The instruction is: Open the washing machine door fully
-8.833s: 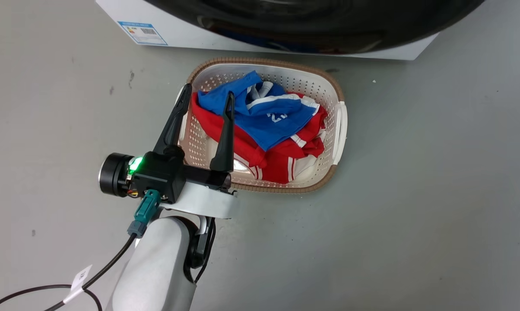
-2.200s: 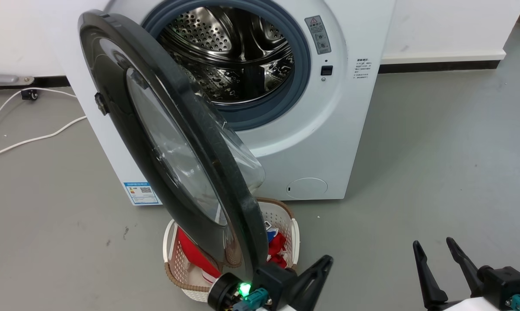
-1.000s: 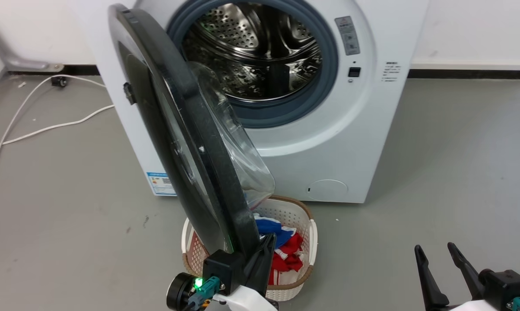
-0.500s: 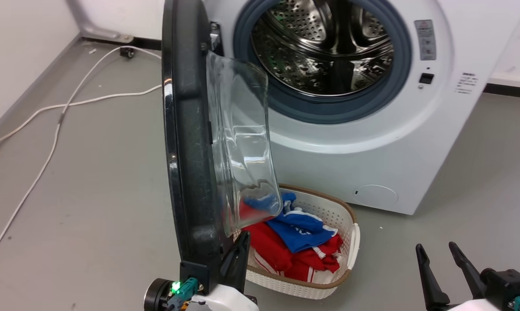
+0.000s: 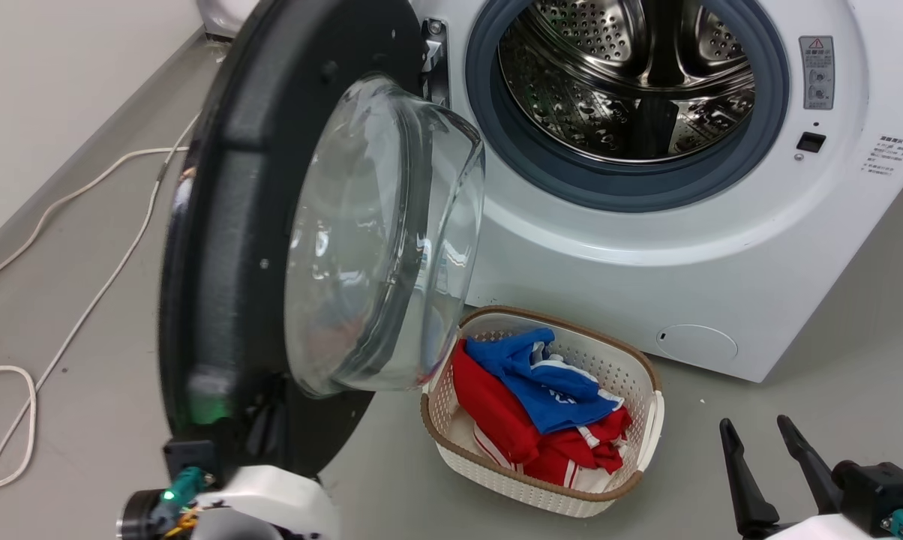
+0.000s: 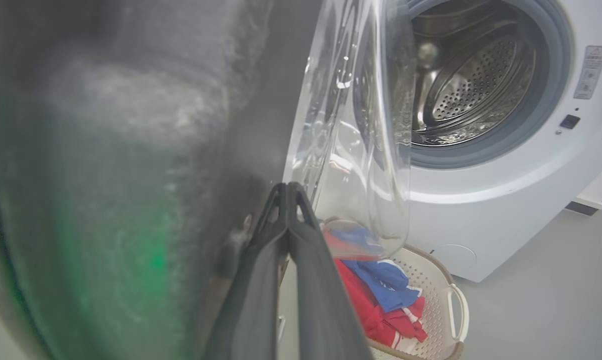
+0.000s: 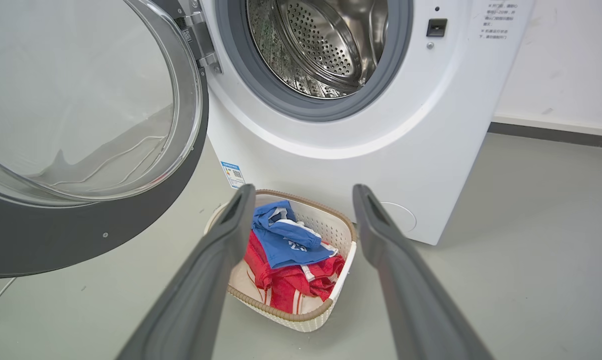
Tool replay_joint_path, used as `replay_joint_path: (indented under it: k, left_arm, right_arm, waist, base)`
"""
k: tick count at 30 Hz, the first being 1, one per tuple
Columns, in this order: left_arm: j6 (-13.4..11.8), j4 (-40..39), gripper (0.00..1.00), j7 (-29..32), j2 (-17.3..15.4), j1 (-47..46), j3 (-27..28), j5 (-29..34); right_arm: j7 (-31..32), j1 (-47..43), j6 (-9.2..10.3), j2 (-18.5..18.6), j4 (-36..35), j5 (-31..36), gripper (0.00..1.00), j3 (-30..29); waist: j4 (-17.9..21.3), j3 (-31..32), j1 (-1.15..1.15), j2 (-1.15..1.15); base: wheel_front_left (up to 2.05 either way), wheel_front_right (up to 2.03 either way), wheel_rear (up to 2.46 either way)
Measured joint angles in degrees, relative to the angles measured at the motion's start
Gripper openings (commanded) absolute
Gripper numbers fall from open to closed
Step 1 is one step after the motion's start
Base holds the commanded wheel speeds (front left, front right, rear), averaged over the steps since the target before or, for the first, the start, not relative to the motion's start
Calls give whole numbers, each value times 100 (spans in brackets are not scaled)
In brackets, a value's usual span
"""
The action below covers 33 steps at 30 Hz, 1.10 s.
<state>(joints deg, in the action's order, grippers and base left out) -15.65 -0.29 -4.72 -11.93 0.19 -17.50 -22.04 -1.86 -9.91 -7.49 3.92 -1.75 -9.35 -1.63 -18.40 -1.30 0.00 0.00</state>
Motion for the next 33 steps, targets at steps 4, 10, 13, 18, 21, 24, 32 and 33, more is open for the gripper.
replay_joint_path:
  k: [4,10,13,18,21,24,32,33]
  left_arm:
    - [2,24,0,0,-205,-6,378,-223]
    - [7,285,0,-1,-533,-158,936,-519]
    - [20,504,0,-37,-666,-231,1218,-679]
    - [87,955,0,-159,-906,-443,1681,-958]
    - [123,1193,0,-212,-1000,-628,1875,-1090]
    - [177,1491,0,-260,-1156,-844,2081,-1211]
    - [413,2267,0,-399,-1578,-1239,2482,-1467]
    - [459,2332,0,-416,-1599,-1273,2496,-1484]
  right_arm:
    - [38,3,0,-3,-31,27,100,-29]
    - [89,88,0,55,-98,26,100,-56]
    - [99,120,0,110,-123,16,100,-83]
    - [137,202,0,190,-152,-27,100,-98]
    - [147,268,0,250,-183,-56,100,-122]
    - [171,350,0,322,-202,-81,100,-122]
    - [196,459,0,428,-235,-126,100,-149]
    - [196,464,0,432,-237,-127,100,-149]
  waist:
    - [13,-65,0,0]
    - [125,-255,0,0]
    - [195,-358,0,0]
    - [305,-543,0,0]
    - [354,-674,0,0]
    - [399,-812,0,0]
    - [512,-1069,0,0]
    - [519,-1082,0,0]
  base:
    - [0,0,0]
    - [0,0,0]
    - [0,0,0]
    - [0,0,0]
    - [0,0,0]
    - [0,0,0]
    - [0,0,0]
    - [0,0,0]
